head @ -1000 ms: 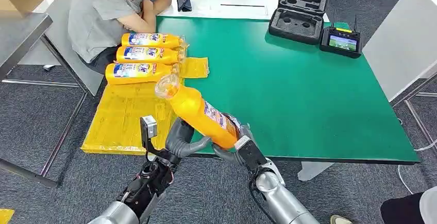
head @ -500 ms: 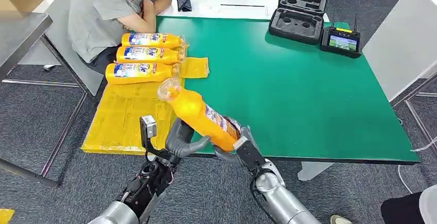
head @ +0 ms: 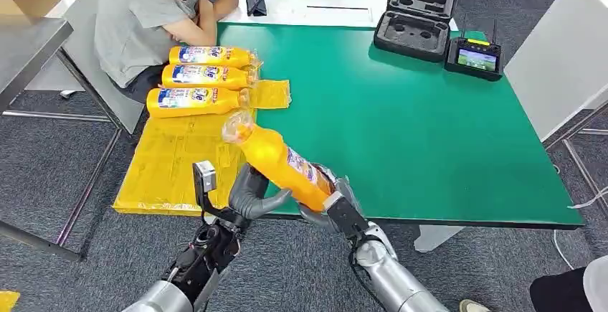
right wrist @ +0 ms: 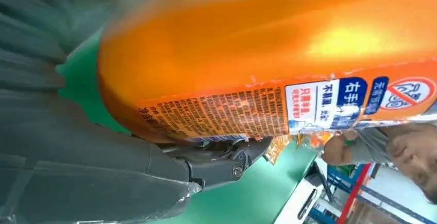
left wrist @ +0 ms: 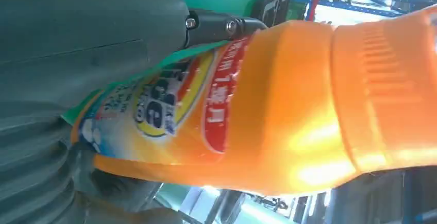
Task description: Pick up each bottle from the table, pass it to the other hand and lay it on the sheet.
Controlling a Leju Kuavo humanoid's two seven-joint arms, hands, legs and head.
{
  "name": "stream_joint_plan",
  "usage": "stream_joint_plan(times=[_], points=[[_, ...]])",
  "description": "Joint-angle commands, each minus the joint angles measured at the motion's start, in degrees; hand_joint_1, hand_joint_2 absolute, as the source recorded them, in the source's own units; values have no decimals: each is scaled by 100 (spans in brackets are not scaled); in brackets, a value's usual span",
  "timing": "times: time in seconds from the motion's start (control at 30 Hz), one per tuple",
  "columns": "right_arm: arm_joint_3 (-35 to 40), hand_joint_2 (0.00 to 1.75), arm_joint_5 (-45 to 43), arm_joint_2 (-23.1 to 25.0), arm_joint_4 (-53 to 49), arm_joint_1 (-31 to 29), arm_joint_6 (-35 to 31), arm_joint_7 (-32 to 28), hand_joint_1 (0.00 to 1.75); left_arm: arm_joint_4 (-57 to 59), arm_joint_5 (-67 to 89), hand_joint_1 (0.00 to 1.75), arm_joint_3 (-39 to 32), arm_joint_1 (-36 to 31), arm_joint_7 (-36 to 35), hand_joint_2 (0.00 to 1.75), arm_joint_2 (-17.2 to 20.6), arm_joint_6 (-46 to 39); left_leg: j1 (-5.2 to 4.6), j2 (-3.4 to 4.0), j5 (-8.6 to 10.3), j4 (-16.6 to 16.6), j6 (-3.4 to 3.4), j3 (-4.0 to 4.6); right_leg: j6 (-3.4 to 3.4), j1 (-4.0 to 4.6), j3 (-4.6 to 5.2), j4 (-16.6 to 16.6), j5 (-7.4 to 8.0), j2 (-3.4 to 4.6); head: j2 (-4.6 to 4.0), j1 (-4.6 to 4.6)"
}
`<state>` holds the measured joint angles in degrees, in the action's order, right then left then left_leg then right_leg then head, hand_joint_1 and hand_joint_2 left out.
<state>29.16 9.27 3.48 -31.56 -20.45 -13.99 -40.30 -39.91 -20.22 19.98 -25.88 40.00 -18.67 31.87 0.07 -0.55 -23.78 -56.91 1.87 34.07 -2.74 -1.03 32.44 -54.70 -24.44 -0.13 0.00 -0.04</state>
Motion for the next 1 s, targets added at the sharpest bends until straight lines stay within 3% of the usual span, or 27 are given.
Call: stream_joint_plan(times=[0.03,0.33,0.73,0.77,0.8,0.83,0.9,0.93,1.0], points=[[350,175,86,175,729,-425,-80,30,169,259,138,175,23,-254,0,175,45,83,6,15,-14,-11,-12,-14,15,7,-10,-11,-10,11,0,0],[631,175,580,368,1454,-733,-461,30,171,192,458,175,26,-234,0,175,-6,183,1,10,-4,-3,-6,-5,8,1,-1,-4,-2,8,0,0],[545,175,521,394,1326,-734,-375,30,171,198,489,175,27,-210,0,175,3,218,2,6,-3,-3,-6,-3,7,3,-1,-2,-2,4,0,0],[478,175,455,395,1289,-732,-338,30,164,180,498,175,17,-198,0,175,4,206,4,12,-9,-8,-10,-10,12,5,-7,-6,-6,8,0,0],[405,175,396,399,1285,-737,-314,30,136,180,501,175,1,-188,0,175,9,198,4,10,-12,-11,-11,-13,15,5,-10,-10,-10,6,0,0],[361,175,359,401,1272,-736,-298,30,0,173,506,175,-6,-182,0,175,14,191,7,16,-16,-15,-13,-15,17,9,-11,-12,-11,11,0,0],[264,175,298,411,1250,-732,-359,30,0,165,517,175,-24,-169,0,175,25,173,4,14,-11,-9,-10,-12,13,5,-8,-8,-7,10,0,0],[215,0,285,413,1255,-735,-417,30,0,156,536,175,-27,-156,0,175,45,163,6,15,-14,-14,-12,-13,16,7,-9,-13,-11,11,0,0],[129,0,249,375,1195,-692,-462,30,0,100,622,175,-37,-137,0,175,88,63,8,21,-21,-21,-16,-18,21,9,-12,-19,-15,16,0,0]])
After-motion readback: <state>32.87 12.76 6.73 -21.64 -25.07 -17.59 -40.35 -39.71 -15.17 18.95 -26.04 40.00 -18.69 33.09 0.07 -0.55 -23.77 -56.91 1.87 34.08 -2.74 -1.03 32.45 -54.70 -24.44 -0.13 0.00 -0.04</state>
